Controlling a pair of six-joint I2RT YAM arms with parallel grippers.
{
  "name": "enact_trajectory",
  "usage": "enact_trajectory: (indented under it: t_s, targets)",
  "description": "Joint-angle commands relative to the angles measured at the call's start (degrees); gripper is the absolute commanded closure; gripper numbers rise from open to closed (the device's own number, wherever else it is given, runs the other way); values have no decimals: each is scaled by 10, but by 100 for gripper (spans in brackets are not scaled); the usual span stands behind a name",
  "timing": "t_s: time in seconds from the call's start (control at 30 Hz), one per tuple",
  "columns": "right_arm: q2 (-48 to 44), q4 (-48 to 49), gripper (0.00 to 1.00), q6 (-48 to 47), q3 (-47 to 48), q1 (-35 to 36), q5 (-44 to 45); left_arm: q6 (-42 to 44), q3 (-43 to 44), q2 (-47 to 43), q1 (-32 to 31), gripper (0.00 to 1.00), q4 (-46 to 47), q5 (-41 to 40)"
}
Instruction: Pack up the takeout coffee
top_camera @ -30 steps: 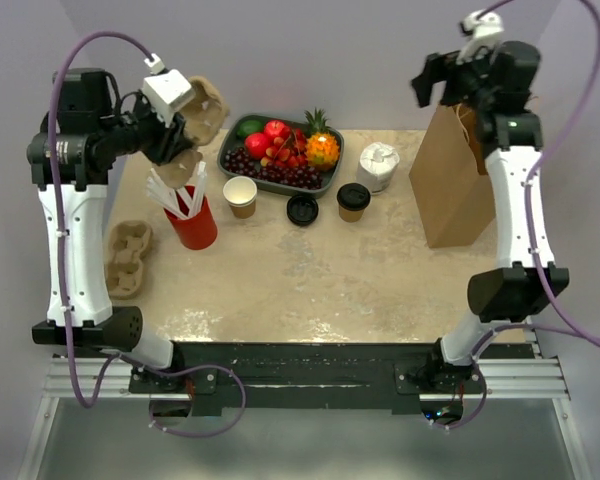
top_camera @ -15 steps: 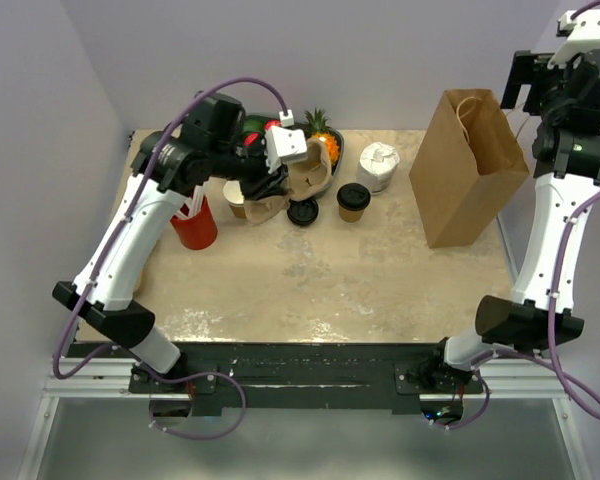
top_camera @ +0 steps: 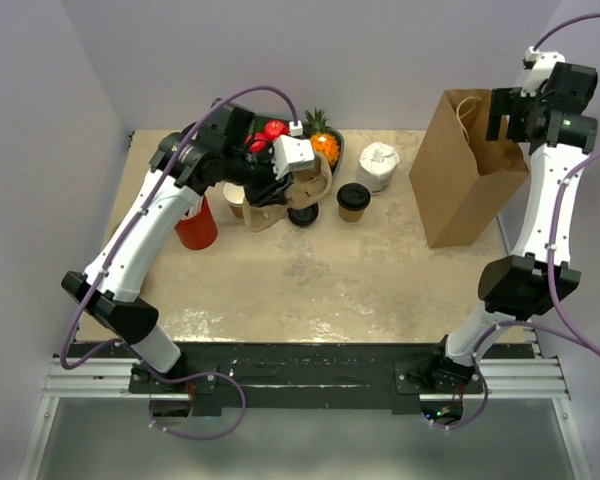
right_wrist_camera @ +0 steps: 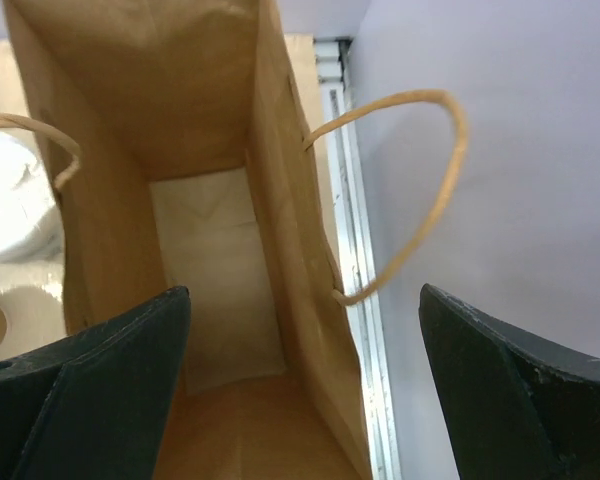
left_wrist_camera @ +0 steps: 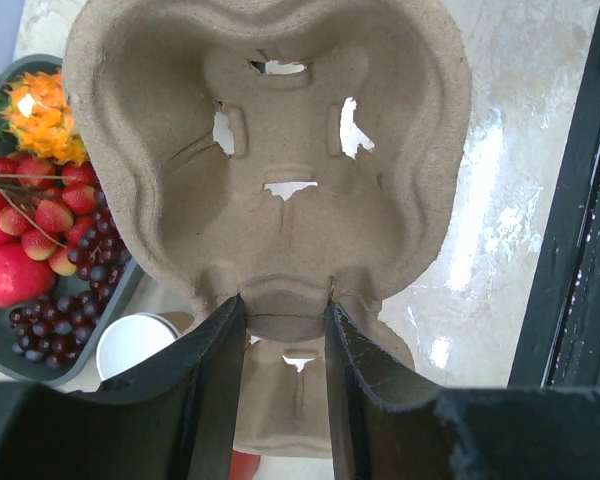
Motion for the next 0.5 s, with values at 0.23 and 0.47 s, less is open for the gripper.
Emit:
enact_trajectory:
  t_s: [0.23,0.47]
  targets:
    - [50,-36,2,-53,64,-3,-10,7,-26,-18,-5,100,19,-26]
    - [55,-19,12,-75,47,-9,-17,8,-24,-11,-7,100,20,-25]
